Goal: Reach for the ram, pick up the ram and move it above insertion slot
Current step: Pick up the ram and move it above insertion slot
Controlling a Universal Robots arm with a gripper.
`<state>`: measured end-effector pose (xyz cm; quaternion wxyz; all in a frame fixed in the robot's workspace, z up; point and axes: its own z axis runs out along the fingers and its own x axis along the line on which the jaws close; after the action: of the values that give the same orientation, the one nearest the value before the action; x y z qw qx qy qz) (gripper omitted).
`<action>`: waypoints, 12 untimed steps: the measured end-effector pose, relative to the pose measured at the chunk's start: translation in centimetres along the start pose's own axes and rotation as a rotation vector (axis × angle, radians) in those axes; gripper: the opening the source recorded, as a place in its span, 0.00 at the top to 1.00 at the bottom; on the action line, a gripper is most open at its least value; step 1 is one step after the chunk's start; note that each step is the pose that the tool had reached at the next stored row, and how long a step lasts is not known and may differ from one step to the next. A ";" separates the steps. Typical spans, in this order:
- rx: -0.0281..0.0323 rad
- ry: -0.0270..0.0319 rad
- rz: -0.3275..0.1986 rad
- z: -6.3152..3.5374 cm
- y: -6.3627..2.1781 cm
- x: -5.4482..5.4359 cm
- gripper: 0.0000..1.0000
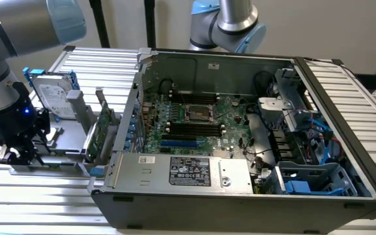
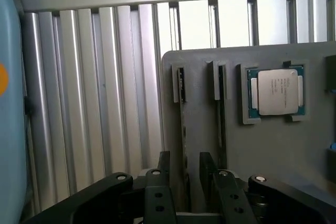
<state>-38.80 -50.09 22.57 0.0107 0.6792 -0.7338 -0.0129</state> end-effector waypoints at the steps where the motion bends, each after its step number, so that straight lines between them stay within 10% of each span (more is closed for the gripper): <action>1: 0.0001 0.0000 -0.001 0.18 -0.01 0.0 0.64; 12: 0.0001 0.0005 -0.022 1.97 -0.05 -0.2 0.64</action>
<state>-38.80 -49.92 20.60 0.0107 0.6871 -0.7264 -0.0128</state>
